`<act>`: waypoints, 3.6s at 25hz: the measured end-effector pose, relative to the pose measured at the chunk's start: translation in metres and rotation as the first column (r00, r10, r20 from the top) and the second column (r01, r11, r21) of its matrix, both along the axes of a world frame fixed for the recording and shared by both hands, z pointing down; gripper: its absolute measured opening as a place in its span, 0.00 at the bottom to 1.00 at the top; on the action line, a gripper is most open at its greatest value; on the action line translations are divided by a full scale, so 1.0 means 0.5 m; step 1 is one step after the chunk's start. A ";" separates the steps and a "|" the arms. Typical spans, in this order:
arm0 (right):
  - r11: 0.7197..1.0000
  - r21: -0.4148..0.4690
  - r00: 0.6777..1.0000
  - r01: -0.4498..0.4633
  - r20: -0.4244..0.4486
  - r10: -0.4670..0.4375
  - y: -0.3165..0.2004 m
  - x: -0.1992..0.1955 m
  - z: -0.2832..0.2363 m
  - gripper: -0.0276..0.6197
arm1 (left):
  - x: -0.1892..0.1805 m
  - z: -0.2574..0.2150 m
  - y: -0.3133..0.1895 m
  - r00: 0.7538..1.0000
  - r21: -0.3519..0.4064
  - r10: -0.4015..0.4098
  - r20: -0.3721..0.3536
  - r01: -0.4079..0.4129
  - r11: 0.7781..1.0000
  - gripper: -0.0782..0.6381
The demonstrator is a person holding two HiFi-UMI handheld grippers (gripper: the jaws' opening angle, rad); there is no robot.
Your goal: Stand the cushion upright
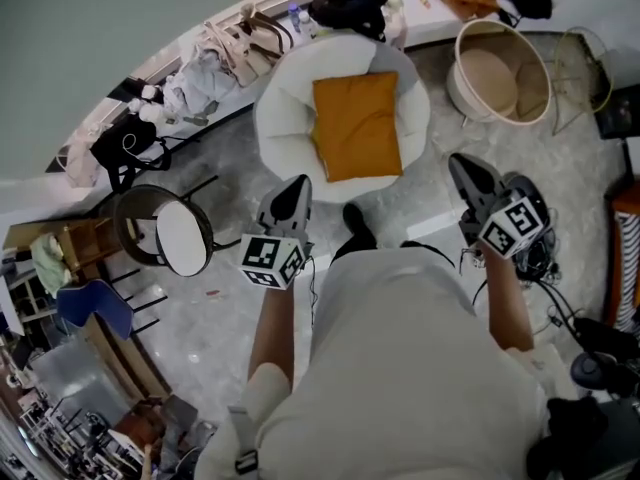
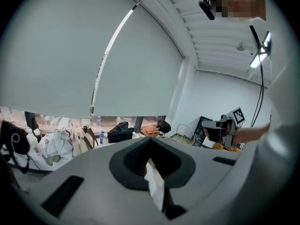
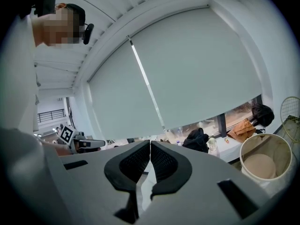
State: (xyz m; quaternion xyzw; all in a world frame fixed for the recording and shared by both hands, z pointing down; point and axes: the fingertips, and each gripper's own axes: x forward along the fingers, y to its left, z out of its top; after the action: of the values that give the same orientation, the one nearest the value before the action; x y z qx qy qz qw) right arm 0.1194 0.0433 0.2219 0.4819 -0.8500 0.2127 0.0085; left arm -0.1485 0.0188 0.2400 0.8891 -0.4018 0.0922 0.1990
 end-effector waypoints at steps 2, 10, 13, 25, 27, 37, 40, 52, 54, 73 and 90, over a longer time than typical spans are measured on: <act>1.000 -0.006 1.000 -0.001 -0.001 0.001 -0.011 -0.011 0.009 0.10 | -0.012 0.012 -0.014 1.000 -0.011 0.006 -0.003 -0.006 1.000 0.11; 0.997 -0.035 0.995 0.068 -0.065 -0.071 -0.029 -0.055 0.039 0.10 | -0.036 0.074 -0.037 1.000 -0.074 0.015 0.009 -0.014 0.997 0.11; 0.995 -0.064 0.994 0.073 -0.071 -0.077 -0.031 -0.052 0.056 0.10 | -0.036 0.094 -0.039 1.000 -0.100 0.000 0.011 0.001 0.995 0.11; 0.989 -0.091 0.993 0.115 0.001 -0.116 -0.115 0.055 0.133 0.10 | 0.044 0.178 -0.073 0.991 -0.179 -0.121 0.050 0.128 0.976 0.11; 0.984 -0.112 0.991 0.135 0.004 -0.136 -0.139 0.075 0.159 0.10 | 0.057 0.194 -0.090 0.985 -0.179 -0.164 0.052 0.171 0.969 0.11; 0.946 -0.229 0.971 0.231 -0.004 -0.238 -0.235 0.129 0.340 0.21 | 0.111 0.323 -0.146 0.970 -0.175 -0.226 0.095 0.240 0.955 0.11; 0.932 -0.254 0.963 0.258 -0.004 -0.268 -0.243 0.136 0.403 0.22 | 0.125 0.373 -0.154 0.965 -0.178 -0.240 0.107 0.256 0.950 0.11; 0.873 -0.348 0.934 0.341 0.020 -0.356 -0.308 0.116 0.615 0.25 | 0.155 0.560 -0.221 0.960 -0.237 -0.247 0.132 0.272 0.933 0.20; 0.866 -0.363 0.932 0.344 0.020 -0.362 -0.314 0.112 0.654 0.25 | 0.154 0.597 -0.228 0.959 -0.251 -0.246 0.139 0.275 0.928 0.21; 0.782 -0.525 0.922 0.336 0.012 -0.388 -0.358 0.080 1.090 0.33 | 0.115 1.021 -0.278 0.952 -0.412 -0.193 0.236 0.278 0.868 0.38; 0.696 -0.707 0.986 0.126 0.014 -0.164 -0.398 0.091 1.459 0.47 | 0.035 1.361 -0.322 0.931 -0.560 -0.161 0.326 0.328 0.761 0.55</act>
State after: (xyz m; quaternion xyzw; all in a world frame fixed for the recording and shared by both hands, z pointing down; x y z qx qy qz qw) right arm 0.1648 -0.1557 0.9513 0.3785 -0.7390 0.5076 0.2300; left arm -0.1311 -0.1422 0.9205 0.6978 -0.4867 0.3037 0.4289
